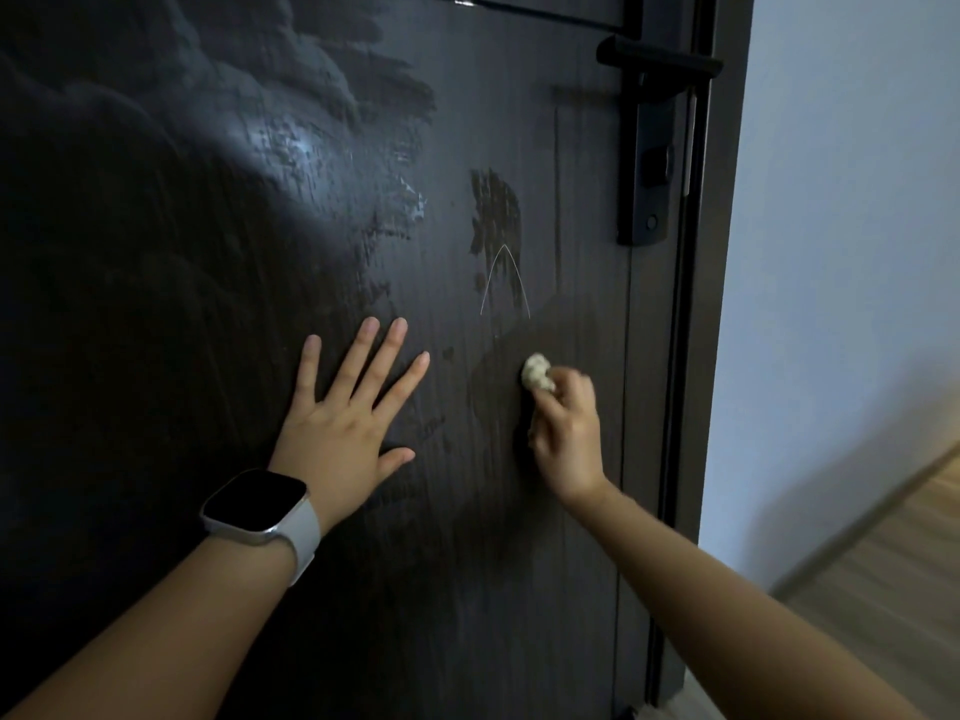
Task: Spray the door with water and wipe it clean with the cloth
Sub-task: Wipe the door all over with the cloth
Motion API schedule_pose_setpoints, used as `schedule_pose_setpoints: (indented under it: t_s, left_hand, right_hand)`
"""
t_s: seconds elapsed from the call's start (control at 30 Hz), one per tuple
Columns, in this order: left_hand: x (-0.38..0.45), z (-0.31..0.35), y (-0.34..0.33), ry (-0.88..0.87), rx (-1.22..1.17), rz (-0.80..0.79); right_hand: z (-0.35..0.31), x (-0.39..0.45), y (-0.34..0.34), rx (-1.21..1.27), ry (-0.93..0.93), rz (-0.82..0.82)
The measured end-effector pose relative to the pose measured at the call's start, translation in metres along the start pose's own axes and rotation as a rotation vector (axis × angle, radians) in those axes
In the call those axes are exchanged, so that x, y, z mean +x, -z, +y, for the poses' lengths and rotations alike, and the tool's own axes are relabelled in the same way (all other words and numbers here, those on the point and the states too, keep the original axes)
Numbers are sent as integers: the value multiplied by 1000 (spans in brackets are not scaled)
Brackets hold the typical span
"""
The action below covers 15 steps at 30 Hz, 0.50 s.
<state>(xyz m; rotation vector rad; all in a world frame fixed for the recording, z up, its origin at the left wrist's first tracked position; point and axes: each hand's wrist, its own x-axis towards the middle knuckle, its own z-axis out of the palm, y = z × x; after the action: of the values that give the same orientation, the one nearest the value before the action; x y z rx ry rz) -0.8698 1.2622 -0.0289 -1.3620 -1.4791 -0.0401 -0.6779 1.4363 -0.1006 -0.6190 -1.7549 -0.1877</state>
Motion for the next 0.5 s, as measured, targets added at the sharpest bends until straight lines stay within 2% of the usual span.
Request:
schedule_pose_setpoints:
  t_s: [0.1,0.27,0.43,0.5]
  left_hand:
    - [0,0,0,1,-18,3]
    - [1,0,2,9,-69,32]
    - [-1,0,1,12,-52,10]
    - [-1,1,2,15,-50,1]
  right_hand:
    - [0,4,10,-11,26,-79]
    - [-17,77,20,-12,30,-8]
    - [-2,25,15,-25,90,-49]
    - [-3,33,17,-9,94,-48]
